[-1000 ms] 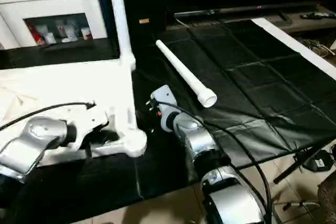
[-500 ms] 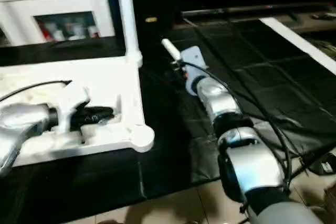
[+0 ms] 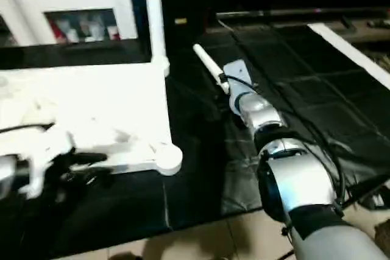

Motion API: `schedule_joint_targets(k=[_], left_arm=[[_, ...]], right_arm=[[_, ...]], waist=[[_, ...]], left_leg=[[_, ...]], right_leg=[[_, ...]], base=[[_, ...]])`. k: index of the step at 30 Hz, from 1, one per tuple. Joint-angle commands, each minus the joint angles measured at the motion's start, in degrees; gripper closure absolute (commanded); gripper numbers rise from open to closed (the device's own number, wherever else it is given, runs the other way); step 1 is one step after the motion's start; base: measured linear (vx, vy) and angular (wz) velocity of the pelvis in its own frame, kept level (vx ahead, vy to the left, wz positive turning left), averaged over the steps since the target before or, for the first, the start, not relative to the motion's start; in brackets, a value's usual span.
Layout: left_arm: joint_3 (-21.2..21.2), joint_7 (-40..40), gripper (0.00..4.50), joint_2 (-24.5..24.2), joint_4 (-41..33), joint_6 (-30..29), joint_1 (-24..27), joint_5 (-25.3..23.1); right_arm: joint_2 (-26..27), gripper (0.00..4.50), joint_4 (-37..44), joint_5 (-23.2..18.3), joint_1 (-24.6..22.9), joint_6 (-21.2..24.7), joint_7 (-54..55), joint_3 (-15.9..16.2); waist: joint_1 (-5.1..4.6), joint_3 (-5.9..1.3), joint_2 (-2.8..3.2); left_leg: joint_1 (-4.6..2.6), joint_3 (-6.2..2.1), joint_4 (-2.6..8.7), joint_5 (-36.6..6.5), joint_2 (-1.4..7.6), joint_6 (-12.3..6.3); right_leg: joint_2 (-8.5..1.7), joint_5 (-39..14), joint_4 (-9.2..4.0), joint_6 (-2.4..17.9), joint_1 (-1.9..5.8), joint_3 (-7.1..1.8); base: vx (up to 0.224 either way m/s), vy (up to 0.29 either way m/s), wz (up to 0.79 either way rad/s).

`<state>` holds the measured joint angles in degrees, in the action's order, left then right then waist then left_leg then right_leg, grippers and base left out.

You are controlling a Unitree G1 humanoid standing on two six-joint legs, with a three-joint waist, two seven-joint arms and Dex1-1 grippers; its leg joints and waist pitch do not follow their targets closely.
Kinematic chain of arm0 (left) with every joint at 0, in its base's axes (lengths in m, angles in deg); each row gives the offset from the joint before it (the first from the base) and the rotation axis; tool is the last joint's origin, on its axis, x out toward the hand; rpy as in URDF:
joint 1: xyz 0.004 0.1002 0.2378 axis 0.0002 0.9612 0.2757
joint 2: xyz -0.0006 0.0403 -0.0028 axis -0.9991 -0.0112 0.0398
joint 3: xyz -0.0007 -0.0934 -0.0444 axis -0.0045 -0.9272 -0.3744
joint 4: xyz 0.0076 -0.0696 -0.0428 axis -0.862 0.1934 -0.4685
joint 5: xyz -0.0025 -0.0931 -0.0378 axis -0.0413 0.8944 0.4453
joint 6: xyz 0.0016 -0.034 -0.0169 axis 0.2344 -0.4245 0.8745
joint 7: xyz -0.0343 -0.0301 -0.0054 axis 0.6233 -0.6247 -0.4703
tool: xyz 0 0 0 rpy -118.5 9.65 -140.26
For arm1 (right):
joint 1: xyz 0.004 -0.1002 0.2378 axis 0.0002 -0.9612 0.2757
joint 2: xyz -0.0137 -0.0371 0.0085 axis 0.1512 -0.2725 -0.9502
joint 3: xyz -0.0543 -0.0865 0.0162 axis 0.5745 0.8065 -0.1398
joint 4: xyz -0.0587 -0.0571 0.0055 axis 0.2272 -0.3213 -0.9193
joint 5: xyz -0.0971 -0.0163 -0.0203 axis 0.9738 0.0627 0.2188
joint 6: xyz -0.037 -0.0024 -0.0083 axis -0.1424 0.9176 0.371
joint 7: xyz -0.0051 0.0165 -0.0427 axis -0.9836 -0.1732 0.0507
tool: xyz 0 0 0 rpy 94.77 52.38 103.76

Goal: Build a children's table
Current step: Rotate table base, then pick table leg

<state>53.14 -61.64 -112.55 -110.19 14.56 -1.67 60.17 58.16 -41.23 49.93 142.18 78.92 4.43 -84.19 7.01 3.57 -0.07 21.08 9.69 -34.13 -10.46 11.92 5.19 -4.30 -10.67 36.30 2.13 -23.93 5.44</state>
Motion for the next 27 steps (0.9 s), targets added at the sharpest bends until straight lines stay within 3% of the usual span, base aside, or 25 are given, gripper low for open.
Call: schedule_joint_targets(k=[1,3,4,5,7,8,9,10,12,13,22,27], left_arm=[[-1.8,0.2,2.52,-1.4,-3.8,-2.1,1.6,1.4],[-3.3,0.4,2.25,-2.3,-6.8,-3.7,4.0,1.8],[-3.3,0.4,2.16,-2.3,-6.8,-3.7,4.0,1.8],[-3.8,0.7,2.12,-2.5,-7.5,-4.2,4.6,2.2],[-4.7,1.2,2.00,-2.9,-8.9,-5.1,5.9,2.8],[-4.9,1.4,1.87,-2.9,-9.3,-5.3,6.2,2.9],[-5.1,1.6,1.76,-3.1,-9.9,-5.8,6.8,3.0],[-5.7,1.8,1.76,-3.4,-11.0,-6.2,8.1,3.0],[-6.0,2.0,1.49,-3.6,-11.7,-6.6,8.8,3.2],[-6.1,2.0,1.49,-3.7,-11.9,-6.6,9.2,3.3],[-5.9,2.8,0.78,-4.8,-11.9,-7.6,8.5,4.0],[-5.1,3.0,0.28,-5.1,-12.2,-8.3,7.8,5.2]], right_arm=[[-0.2,0.00,-0.8,0.1,1.1,1.0,0.9,-1.0],[-0.1,0.00,-1.2,0.9,1.0,2.2,1.1,-0.6],[-0.1,0.00,-1.2,0.9,1.0,2.2,1.1,-0.6],[-0.1,0.00,-1.4,0.8,0.9,2.6,0.8,-1.0],[-0.4,0.00,-1.6,1.0,0.7,3.4,1.5,-1.2],[-0.4,0.00,-1.6,1.1,0.7,3.6,1.7,-1.2],[-0.7,0.00,-1.7,1.0,0.6,4.1,2.1,-1.5],[-0.9,0.00,-1.8,0.8,0.4,4.8,2.7,-2.0],[-0.9,0.00,-1.9,0.6,0.3,5.6,2.6,-2.5],[-0.9,0.00,-1.9,0.7,0.2,6.0,2.5,-2.4],[-0.9,0.00,-2.2,1.0,-0.2,11.5,1.4,-2.9],[-1.2,0.00,-2.4,1.7,0.0,17.0,-0.7,-2.7]], waist=[[0.25,-3.76,0.62],[0.54,-3.70,0.44],[0.79,-3.69,0.46],[0.97,-3.67,0.86],[1.35,-3.72,0.70],[1.29,-3.42,0.75],[1.38,-3.40,0.76],[1.38,-3.00,1.16],[1.33,-3.03,0.88],[1.34,-2.92,1.02],[1.29,-2.73,1.35],[1.40,-2.74,1.50]], left_leg=[[-0.29,-0.22,3.96,-13.8,1.16,0.29],[-0.16,-0.27,3.99,-14.0,1.09,0.29],[-0.35,-0.16,3.93,-14.1,1.03,0.14],[-0.32,-0.19,3.88,-14.3,0.98,0.24],[-0.38,-0.16,3.88,-14.7,1.02,0.47],[-0.13,-0.26,4.01,-15.2,1.02,0.55],[-0.32,-0.22,3.98,-15.7,0.95,0.60],[-0.17,-0.33,4.10,-16.4,0.91,0.75],[-0.30,-0.36,4.11,-17.2,0.87,0.75],[-0.25,-0.40,4.12,-17.3,0.85,0.75],[-0.42,-0.64,4.25,-19.5,0.84,1.22],[-0.47,-0.66,4.24,-20.2,0.87,1.53]], right_leg=[[-3.77,-12.9,-3.66,10.7,3.11,-3.20],[-3.66,-12.7,-3.74,10.5,3.10,-3.17],[-3.54,-12.9,-3.84,10.4,2.90,-3.18],[-3.53,-13.0,-3.76,10.4,2.89,-3.21],[-3.58,-13.0,-3.77,10.2,2.88,-3.25],[-3.49,-13.4,-3.85,10.1,2.90,-3.24],[-3.43,-14.0,-3.93,9.8,2.76,-3.24],[-3.39,-14.6,-4.01,9.6,2.61,-3.23],[-3.34,-15.4,-4.13,9.2,2.63,-3.21],[-3.36,-15.5,-4.11,9.2,2.58,-3.23],[-3.26,-17.3,-4.31,8.9,2.46,-3.09],[-3.21,-17.5,-4.33,9.1,2.46,-3.07]], base=[[0.000,0.000,0.00],[0.000,0.000,0.00],[0.000,0.000,0.00],[0.000,0.000,0.00],[0.000,0.000,0.00],[0.000,0.000,0.00],[0.000,0.000,0.00],[0.000,0.000,0.00],[0.000,0.000,0.00],[0.000,0.000,0.00],[0.000,0.000,0.00],[0.000,0.000,0.00]])
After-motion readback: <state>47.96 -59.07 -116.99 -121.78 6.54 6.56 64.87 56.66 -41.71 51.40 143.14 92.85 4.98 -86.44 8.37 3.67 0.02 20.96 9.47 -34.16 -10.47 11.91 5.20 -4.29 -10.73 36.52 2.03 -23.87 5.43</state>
